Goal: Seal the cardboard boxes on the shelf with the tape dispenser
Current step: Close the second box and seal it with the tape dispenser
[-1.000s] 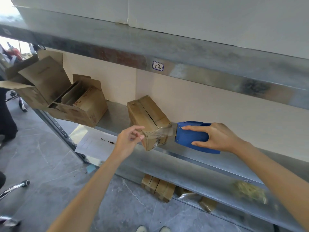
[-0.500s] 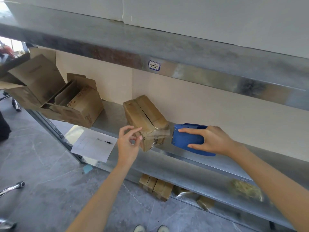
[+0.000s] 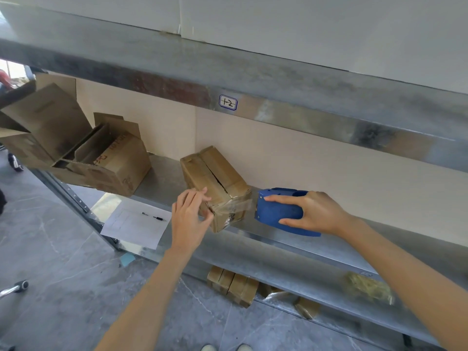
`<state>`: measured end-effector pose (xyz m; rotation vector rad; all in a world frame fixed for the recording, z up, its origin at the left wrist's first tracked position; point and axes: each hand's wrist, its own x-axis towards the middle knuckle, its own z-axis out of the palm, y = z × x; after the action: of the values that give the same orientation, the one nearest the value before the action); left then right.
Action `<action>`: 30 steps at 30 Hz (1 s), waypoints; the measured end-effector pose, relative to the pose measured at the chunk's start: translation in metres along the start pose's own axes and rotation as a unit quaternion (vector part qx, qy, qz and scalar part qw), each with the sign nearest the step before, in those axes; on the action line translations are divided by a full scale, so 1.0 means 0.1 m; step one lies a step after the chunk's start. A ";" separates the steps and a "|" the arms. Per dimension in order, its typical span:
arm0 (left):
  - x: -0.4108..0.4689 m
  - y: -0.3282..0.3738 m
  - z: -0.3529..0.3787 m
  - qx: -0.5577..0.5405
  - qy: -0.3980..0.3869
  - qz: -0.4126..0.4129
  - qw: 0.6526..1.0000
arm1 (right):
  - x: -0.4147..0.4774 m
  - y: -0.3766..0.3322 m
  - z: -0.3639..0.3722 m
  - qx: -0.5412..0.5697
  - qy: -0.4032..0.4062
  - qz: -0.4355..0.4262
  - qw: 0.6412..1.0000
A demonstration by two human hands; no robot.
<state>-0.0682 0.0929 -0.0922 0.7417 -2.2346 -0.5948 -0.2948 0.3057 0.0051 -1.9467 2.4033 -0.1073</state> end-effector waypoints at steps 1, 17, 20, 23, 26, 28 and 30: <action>0.01 -0.02 0.01 -0.008 -0.008 0.000 1.000 | 0.00 -0.01 -0.01 -0.004 0.000 -0.001 1.000; 0.08 -0.10 0.05 0.034 -0.024 0.020 0.999 | 0.00 0.00 0.04 0.004 -0.007 0.018 1.000; 0.08 -0.09 0.02 0.043 -0.042 0.020 0.998 | 0.01 -0.01 0.07 0.011 -0.010 0.016 1.000; 0.09 -0.11 0.03 0.035 -0.031 0.004 0.999 | 0.01 0.00 0.07 0.013 -0.003 0.014 1.000; 0.09 -0.12 0.05 0.016 -0.013 -0.011 1.000 | 0.01 0.01 0.05 0.006 0.002 0.010 1.000; 0.07 -0.10 0.07 0.001 -0.014 -0.015 1.000 | 0.01 0.01 0.04 0.003 0.003 0.010 1.000; 0.05 -0.08 0.09 -0.033 -0.028 -0.023 0.999 | 0.02 0.01 0.04 0.004 0.005 0.009 1.000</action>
<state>-0.0748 0.0856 -0.1001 0.7540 -2.2432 -0.7173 -0.2955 0.3042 0.0009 -1.9246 2.4225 -0.1257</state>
